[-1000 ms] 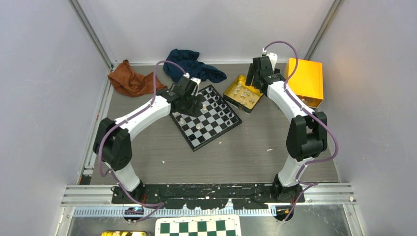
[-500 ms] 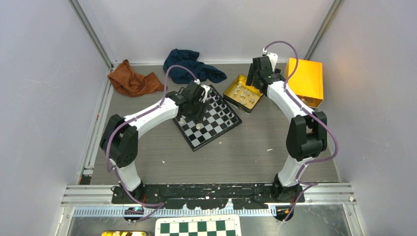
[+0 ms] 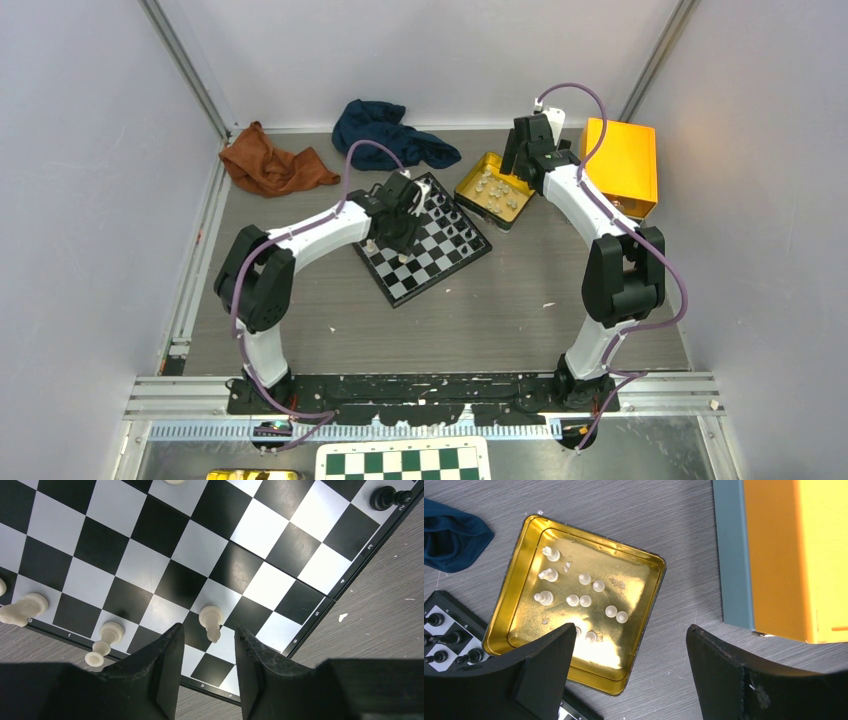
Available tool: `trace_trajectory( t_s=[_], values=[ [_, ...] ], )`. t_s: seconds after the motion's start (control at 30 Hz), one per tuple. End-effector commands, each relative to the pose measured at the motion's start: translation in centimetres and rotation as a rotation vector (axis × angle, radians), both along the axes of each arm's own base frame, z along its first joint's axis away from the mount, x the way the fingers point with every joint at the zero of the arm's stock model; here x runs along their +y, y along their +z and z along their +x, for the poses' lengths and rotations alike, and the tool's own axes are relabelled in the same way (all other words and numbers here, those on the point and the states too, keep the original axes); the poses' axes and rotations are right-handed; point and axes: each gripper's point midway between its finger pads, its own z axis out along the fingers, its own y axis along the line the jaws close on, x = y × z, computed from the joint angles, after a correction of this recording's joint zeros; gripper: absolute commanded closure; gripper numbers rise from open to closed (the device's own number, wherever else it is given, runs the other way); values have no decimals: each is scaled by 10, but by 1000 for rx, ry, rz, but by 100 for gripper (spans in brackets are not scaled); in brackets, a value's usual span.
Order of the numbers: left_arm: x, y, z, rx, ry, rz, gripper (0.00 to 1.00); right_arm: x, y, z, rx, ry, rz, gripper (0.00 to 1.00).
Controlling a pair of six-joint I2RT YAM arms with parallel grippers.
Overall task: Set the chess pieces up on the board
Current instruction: Pick up the chess piece from the chessboard.
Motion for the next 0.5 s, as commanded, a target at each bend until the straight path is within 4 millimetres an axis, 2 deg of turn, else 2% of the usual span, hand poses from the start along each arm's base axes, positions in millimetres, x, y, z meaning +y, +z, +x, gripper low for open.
trace_trajectory(
  t_s=[0.0,0.47],
  values=[
    [-9,-2,3,-14,-19,-22,58,-5,17,9,-64,-22,-5,14],
    [-7,-13,4,-1,-11,3,70,-7,15,9,-58,-25,-6,14]
  ],
)
